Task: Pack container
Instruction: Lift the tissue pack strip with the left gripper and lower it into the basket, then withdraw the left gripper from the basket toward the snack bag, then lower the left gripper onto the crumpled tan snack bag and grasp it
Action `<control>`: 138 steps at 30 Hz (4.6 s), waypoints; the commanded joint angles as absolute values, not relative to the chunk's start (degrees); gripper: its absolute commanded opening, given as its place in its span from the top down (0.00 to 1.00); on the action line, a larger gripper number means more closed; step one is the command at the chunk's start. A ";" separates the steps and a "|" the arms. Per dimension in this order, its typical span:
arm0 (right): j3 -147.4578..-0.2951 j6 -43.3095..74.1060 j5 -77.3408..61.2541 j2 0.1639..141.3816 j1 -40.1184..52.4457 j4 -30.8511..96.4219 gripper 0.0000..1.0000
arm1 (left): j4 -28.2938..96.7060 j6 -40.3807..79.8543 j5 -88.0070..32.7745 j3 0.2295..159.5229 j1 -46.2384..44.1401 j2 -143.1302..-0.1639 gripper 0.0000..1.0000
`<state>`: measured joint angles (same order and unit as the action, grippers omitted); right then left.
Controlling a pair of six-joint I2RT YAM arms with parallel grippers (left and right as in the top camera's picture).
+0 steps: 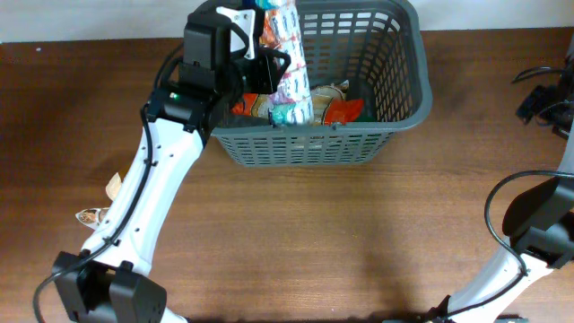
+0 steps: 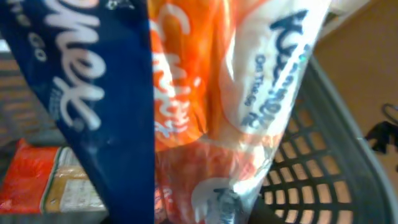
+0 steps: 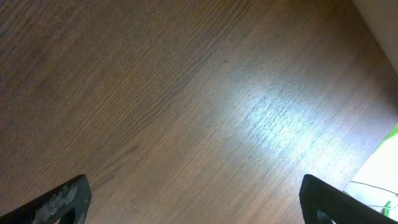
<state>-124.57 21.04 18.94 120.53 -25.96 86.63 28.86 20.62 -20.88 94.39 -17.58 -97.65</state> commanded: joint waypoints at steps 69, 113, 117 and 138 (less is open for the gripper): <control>-124.33 21.93 19.03 120.51 -26.37 86.50 0.01 | 64.25 -10.90 15.03 69.97 5.02 -79.50 0.01; -124.33 21.93 19.03 120.51 -26.37 86.50 0.01 | 41.36 -22.87 1.26 65.71 20.03 -101.93 0.01; -124.33 21.93 19.03 120.51 -26.37 86.50 0.01 | 41.87 -22.85 1.26 65.69 20.03 -103.83 0.01; -124.33 21.93 19.03 120.51 -26.37 86.48 0.01 | 43.70 -22.87 1.26 65.71 20.03 -108.20 0.47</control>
<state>-124.57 21.04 18.92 120.53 -25.96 86.65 43.70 -22.00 1.89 65.89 19.79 -107.61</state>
